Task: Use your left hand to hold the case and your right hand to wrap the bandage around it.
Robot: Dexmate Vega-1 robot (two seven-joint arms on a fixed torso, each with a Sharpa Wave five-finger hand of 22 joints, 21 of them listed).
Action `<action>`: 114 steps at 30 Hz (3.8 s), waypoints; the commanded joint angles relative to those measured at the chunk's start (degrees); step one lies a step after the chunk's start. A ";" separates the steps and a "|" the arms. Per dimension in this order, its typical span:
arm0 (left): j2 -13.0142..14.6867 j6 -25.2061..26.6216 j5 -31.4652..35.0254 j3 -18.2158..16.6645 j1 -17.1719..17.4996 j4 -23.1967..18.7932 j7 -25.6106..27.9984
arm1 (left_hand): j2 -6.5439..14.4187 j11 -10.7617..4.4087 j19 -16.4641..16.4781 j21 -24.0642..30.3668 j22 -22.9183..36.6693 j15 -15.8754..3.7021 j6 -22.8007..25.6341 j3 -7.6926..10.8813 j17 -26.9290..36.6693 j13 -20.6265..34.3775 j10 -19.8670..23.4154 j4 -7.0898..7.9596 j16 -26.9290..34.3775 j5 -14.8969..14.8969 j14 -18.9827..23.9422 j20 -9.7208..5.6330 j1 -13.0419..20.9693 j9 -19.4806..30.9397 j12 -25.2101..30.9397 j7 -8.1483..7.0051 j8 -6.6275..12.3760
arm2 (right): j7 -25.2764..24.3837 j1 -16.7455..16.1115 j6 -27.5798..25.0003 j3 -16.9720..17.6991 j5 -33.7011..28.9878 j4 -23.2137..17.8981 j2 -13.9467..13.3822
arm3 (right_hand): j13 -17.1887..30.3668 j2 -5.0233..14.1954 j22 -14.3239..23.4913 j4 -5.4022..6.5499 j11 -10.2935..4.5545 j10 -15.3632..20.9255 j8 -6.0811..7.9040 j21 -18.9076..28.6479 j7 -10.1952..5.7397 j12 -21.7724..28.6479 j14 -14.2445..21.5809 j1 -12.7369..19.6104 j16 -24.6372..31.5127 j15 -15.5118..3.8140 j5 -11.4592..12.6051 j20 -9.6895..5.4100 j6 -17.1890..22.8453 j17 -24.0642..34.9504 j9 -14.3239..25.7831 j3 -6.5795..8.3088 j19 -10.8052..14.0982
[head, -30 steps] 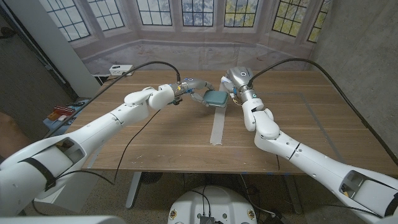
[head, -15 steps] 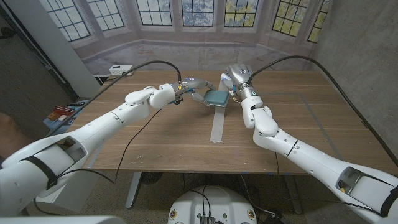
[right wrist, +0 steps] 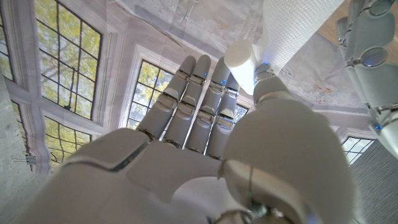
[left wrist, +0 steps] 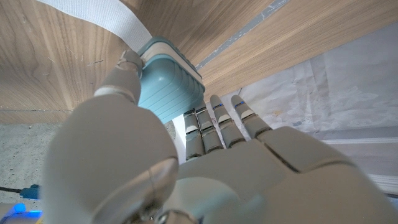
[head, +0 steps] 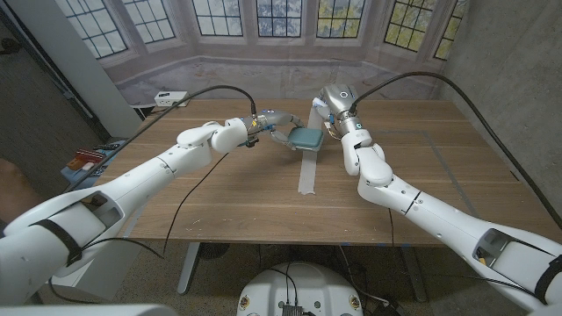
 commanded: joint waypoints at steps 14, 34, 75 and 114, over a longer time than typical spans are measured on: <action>-0.25 -0.36 -0.36 0.43 -0.65 0.99 -0.22 | 3.39 -3.63 -0.28 -0.26 0.16 -0.13 7.08 0.57 0.08 0.15 4.31 0.11 0.00 0.33 0.11 -0.02 -0.96 -0.04 0.26 -3.06 20.49 | 1.14 1.35 -0.35 0.30 -1.72 -0.79 -1.06 | 0.14 0.01 0.29 0.19 -0.12 0.19 -0.16 -0.22 0.17 0.07 0.68 0.98 -0.07 -6.14 0.14 -0.24 0.42 0.36 0.33 0.28 -0.01; -0.40 -0.47 -0.22 0.50 -0.72 0.74 -0.28 | 3.46 -3.58 -0.30 -0.25 0.16 -0.07 7.09 0.61 0.03 0.25 4.25 0.10 0.02 0.33 0.12 0.01 -1.01 -0.14 0.12 -3.03 20.73 | 3.83 0.65 -0.50 1.27 -4.58 -4.47 -2.63 | 0.25 -0.01 0.29 0.16 -0.24 0.30 -0.19 -0.24 0.06 0.09 0.75 1.11 -0.38 -6.19 0.15 -0.28 0.54 0.48 0.37 0.32 -0.02; -2.59 -3.32 -0.78 2.05 -3.17 5.81 1.01 | 3.56 -3.30 -0.32 -0.23 0.15 -0.06 6.95 0.70 -0.04 0.41 4.34 0.12 0.05 0.34 0.16 -0.02 -1.13 -0.23 -0.02 -3.20 21.10 | 12.82 -0.30 -2.06 3.75 -13.48 -10.85 -2.91 | 0.45 0.05 0.30 0.26 -0.18 0.33 -0.34 -0.29 0.15 0.05 0.79 1.16 -0.77 -6.16 0.12 -0.19 0.47 0.90 0.45 0.22 -0.15; -5.43 -7.08 -0.20 4.29 -7.37 11.48 2.56 | 3.39 -3.56 -0.37 -0.23 0.15 -0.07 6.70 0.84 -0.19 0.55 4.50 0.06 -0.01 0.35 0.22 -0.02 -1.25 -0.32 -0.10 -3.05 21.38 | 23.39 -8.17 -1.88 9.09 -24.21 -20.88 -2.08 | 0.48 -0.08 0.29 0.41 0.00 0.01 -0.53 -0.46 0.34 -0.24 0.72 0.82 -1.28 -5.93 0.12 0.08 0.30 1.23 0.48 0.01 -0.69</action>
